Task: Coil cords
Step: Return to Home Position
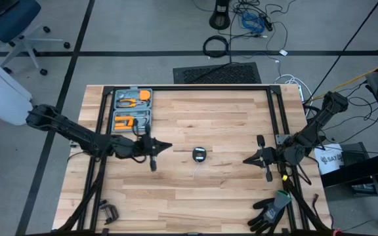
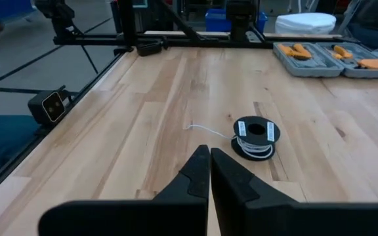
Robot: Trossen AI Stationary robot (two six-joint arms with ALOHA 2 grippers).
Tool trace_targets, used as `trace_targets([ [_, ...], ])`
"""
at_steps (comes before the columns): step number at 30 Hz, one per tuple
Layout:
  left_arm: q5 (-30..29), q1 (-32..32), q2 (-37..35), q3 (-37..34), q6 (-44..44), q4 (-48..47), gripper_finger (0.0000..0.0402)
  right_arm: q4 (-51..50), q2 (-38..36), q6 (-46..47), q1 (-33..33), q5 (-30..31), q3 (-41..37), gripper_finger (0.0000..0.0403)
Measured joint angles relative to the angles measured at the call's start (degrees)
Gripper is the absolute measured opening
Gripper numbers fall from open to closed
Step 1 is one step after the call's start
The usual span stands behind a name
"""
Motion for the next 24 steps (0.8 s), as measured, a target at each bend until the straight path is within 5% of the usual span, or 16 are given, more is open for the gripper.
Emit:
trace_targets([
  [10,8.78,1.08,-12.48,-16.66,3.94,13.28,0.0001,-0.03,-2.69,-0.92,-6.25,-5.07,-1.90,0.0000],
  [24,9.65,1.83,-20.34,-23.62,4.47,13.44,0.0001,4.26,-8.29,-7.04,-15.60,-16.95,-4.69,0.0000],
])
